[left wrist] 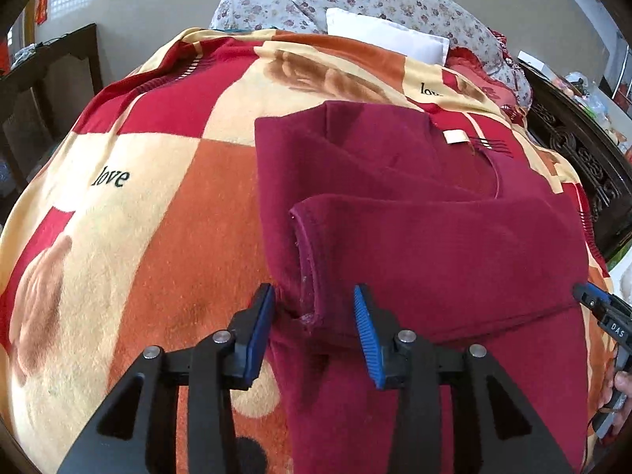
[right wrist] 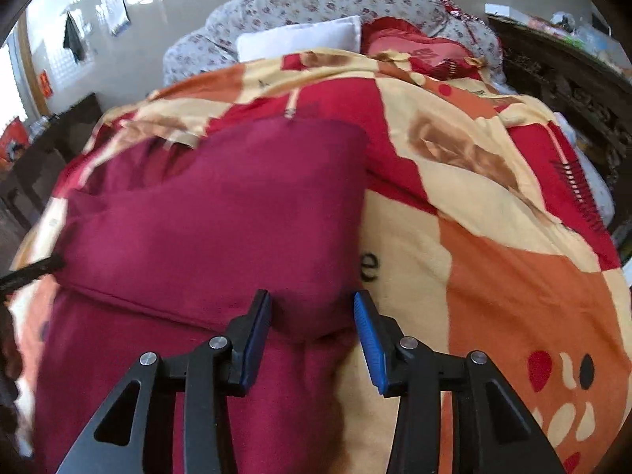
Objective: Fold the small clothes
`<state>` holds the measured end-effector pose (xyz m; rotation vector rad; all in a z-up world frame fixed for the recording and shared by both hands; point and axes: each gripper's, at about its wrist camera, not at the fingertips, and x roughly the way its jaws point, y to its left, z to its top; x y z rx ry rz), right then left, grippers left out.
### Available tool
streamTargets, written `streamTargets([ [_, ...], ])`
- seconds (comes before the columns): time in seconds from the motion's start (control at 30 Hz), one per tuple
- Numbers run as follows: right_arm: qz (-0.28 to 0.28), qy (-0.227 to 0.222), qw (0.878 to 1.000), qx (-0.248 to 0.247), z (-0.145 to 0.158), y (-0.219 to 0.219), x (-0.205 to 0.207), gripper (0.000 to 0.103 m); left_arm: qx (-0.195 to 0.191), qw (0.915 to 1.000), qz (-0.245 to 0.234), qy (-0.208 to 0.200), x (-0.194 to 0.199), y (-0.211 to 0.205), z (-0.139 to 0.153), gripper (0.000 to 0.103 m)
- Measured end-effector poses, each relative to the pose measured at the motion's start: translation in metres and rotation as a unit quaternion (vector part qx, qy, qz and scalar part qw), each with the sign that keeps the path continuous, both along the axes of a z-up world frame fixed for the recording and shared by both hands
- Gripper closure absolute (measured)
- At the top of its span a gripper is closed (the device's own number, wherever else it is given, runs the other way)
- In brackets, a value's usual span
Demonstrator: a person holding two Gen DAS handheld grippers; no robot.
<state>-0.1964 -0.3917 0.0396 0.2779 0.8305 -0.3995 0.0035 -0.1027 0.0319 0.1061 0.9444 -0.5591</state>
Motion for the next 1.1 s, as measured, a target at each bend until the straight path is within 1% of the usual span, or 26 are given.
streamTargets([
  [0.1,-0.003,-0.003,1.000,-0.001,-0.002,-0.001,-0.002,0.054,0.006,0.9999,0.003,-0.011,-0.003,0.000,-0.001,0.059],
  [0.27,-0.013,-0.013,0.999,0.027,0.008,-0.001,-0.012,0.054,0.006,0.9998,0.007,-0.015,-0.005,0.001,0.000,0.059],
  [0.43,0.002,-0.044,0.999,0.028,0.027,0.017,-0.017,0.054,0.012,0.9998,0.003,-0.018,-0.007,-0.003,0.000,0.059],
  [0.53,0.010,-0.045,0.998,0.032,0.026,0.021,-0.011,0.054,0.014,0.9997,0.004,-0.019,-0.008,-0.004,-0.001,0.057],
  [0.63,0.003,-0.030,0.999,0.029,0.014,0.019,-0.003,0.054,0.016,0.9997,0.005,-0.020,-0.007,-0.005,-0.003,0.053],
  [0.73,0.001,-0.026,0.999,0.041,0.003,0.013,0.001,0.054,0.016,0.9997,0.007,-0.018,-0.006,-0.005,-0.005,0.050],
  [0.87,0.002,-0.019,0.999,0.029,0.006,0.017,0.000,0.054,0.008,0.9999,0.013,-0.007,-0.007,0.001,-0.004,0.042],
  [0.97,0.003,-0.024,0.999,0.036,0.012,0.021,-0.010,0.054,-0.002,0.9999,0.014,0.003,-0.013,0.012,-0.001,0.035],
  [1.03,0.002,-0.029,0.999,0.044,0.015,0.022,-0.018,0.054,-0.005,0.9999,0.014,0.007,-0.020,0.021,0.001,0.033],
  [1.1,-0.002,-0.023,0.998,0.052,0.015,0.024,-0.025,0.052,-0.004,0.9999,0.013,0.007,-0.029,0.029,0.002,0.033],
])
